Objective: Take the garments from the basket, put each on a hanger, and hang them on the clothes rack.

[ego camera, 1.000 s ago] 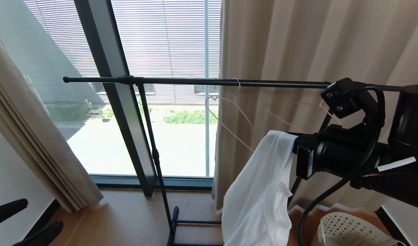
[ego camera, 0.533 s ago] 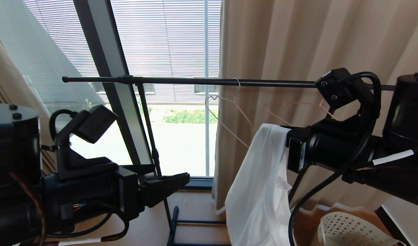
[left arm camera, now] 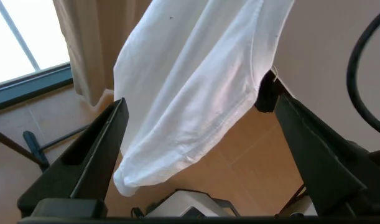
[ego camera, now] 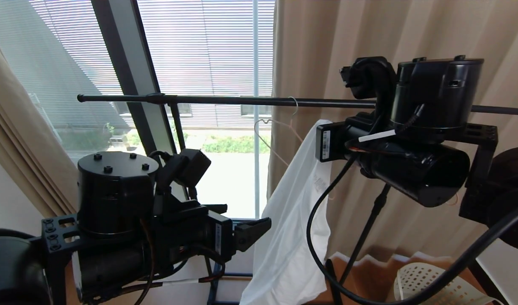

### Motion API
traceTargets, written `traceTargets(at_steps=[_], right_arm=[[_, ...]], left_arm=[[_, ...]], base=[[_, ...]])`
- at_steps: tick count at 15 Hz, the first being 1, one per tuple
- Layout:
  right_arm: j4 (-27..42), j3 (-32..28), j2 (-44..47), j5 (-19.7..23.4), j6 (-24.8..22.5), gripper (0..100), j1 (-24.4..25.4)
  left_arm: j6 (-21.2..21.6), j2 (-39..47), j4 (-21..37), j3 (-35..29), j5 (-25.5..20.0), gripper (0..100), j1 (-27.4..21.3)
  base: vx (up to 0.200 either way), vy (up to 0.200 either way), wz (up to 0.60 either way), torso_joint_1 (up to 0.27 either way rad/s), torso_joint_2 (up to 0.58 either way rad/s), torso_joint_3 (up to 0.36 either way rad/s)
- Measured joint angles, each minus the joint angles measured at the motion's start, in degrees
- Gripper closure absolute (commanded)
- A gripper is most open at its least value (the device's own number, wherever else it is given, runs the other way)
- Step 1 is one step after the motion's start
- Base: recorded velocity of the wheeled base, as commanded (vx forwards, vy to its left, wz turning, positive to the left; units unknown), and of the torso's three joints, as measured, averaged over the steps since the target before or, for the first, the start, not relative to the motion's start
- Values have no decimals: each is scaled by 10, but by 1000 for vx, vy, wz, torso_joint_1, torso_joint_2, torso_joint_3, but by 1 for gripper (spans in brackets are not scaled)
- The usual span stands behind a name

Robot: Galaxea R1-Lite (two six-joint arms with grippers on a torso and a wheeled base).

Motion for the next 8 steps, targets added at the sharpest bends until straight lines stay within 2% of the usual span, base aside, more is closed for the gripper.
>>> traceTargets(at_steps=[4,7,8], right_arm=[[0,-17,51,-16,44,100,24],[-30,-20,65,-23,58,100,58],[-44,-17,68,-27,58,100,69]], left_arm=[[0,31,-64,30,23,0,-20],[-7,70,-108,37,75,0,-26],[-21,85,-132,40,105,0,-33]], base=[[0,0,0,0,0,0],[0,0,0,0,0,0],[0,0,0,0,0,0]])
